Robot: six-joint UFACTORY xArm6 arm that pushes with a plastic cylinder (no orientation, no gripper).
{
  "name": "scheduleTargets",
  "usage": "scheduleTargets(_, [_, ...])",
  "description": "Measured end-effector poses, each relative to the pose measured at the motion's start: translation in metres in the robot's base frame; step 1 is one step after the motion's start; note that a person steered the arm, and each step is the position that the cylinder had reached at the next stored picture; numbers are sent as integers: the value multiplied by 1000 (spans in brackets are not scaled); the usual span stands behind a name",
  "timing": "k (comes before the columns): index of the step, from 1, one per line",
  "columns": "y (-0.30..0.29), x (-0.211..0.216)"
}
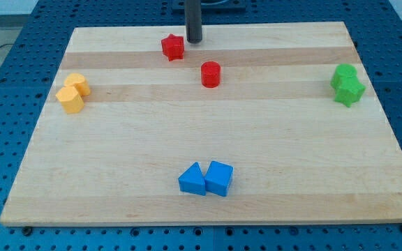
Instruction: Move the red star to the left of the red circle
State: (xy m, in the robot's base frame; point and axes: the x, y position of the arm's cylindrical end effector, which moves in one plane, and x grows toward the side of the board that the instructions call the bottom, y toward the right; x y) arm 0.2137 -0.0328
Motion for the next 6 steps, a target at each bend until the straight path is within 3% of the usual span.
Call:
scheduleTargets(1, [-31, -8])
scheduleTargets(3, [-16, 79])
scheduleTargets(4, [-15, 75])
scheduleTargets(5, [-19, 34])
scheduleTargets(6, [-51, 31])
